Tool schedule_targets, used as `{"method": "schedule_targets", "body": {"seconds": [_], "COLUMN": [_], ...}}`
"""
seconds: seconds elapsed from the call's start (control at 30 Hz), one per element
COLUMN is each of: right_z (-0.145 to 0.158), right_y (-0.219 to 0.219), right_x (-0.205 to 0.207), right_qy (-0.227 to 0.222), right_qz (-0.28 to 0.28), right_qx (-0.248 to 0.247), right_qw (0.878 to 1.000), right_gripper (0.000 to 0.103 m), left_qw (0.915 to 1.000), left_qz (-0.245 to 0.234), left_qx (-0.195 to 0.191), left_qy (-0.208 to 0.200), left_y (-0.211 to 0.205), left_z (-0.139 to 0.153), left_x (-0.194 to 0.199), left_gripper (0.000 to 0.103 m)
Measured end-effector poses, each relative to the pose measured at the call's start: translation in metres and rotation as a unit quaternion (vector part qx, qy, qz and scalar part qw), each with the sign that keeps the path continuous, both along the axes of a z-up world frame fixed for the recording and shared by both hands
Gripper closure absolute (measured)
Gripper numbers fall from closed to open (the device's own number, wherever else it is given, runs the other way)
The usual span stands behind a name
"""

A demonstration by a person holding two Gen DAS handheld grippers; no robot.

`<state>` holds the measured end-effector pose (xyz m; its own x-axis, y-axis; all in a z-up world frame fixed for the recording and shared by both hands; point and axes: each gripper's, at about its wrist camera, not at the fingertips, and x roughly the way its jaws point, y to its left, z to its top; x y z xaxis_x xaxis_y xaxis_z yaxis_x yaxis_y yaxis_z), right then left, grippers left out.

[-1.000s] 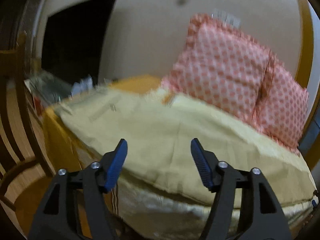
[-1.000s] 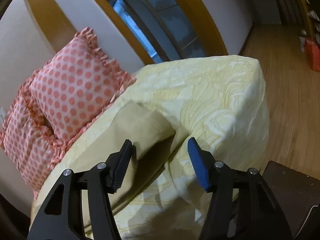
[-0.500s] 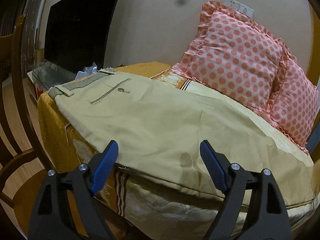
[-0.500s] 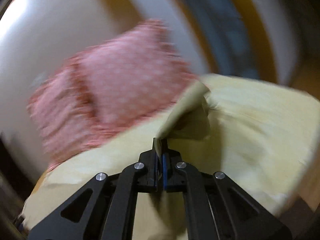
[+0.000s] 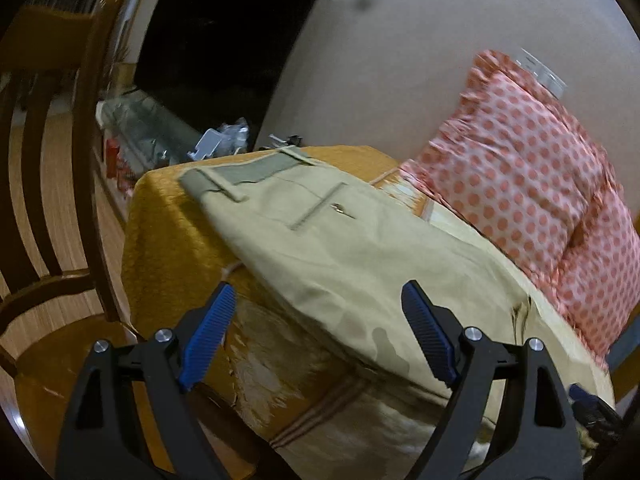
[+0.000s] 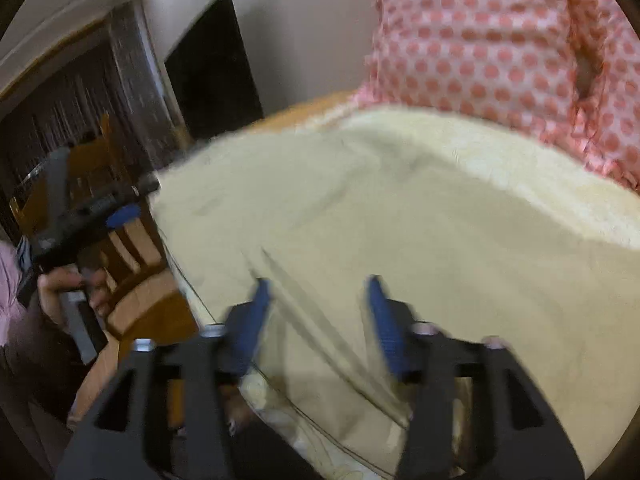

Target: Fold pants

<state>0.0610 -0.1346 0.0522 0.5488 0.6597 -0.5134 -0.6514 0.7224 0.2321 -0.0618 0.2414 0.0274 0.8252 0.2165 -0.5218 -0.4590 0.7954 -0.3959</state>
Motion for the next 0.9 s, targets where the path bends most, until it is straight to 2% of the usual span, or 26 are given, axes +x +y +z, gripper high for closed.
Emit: {"method": "schedule_targets", "body": {"seconds": [0.07, 0.1, 0.17, 0.33, 0.43, 0.53, 0.77, 0.83, 0.9], "right_z": [0.003, -0.004, -0.022, -0.026, -0.027, -0.026, -0.023, -0.023, -0.023], "right_y": [-0.012, -0.014, -0.012, -0.01, -0.012, -0.008, -0.006, -0.007, -0.007], "right_x": [0.006, 0.015, 0.03, 0.021, 0.02, 0.023, 0.023, 0.023, 0.024], "right_qy": [-0.005, 0.014, 0.06, 0.053, 0.058, 0.061, 0.062, 0.063, 0.065], "right_qz": [-0.045, -0.072, -0.086, -0.081, -0.077, -0.073, -0.071, -0.073, -0.073], "right_qx": [0.014, -0.004, -0.062, -0.057, -0.048, -0.045, -0.042, -0.039, -0.036], "right_qw": [0.999, 0.997, 0.992, 0.994, 0.994, 0.994, 0.995, 0.995, 0.995], "right_gripper": [0.036, 0.036, 0.036, 0.027, 0.025, 0.024, 0.021, 0.021, 0.021], "left_qw": [0.9998, 0.9997, 0.9995, 0.9985, 0.9984, 0.9992, 0.9988, 0.9987, 0.9987], "left_qz": [0.004, 0.006, 0.013, 0.019, 0.03, 0.032, 0.032, 0.037, 0.034], "left_qx": [-0.019, -0.024, -0.029, -0.05, -0.041, -0.018, -0.009, -0.013, -0.034], "left_qy": [-0.003, -0.005, -0.001, 0.015, 0.026, 0.016, 0.036, 0.032, 0.019], "left_y": [0.011, 0.015, 0.023, 0.036, 0.035, 0.032, 0.032, 0.032, 0.034], "left_z": [-0.003, -0.003, -0.004, -0.011, -0.011, -0.003, -0.002, -0.002, -0.002], "left_x": [0.002, 0.005, 0.011, 0.023, 0.026, 0.027, 0.041, 0.041, 0.041], "left_gripper": [0.018, 0.018, 0.019, 0.019, 0.019, 0.019, 0.017, 0.017, 0.019]}}
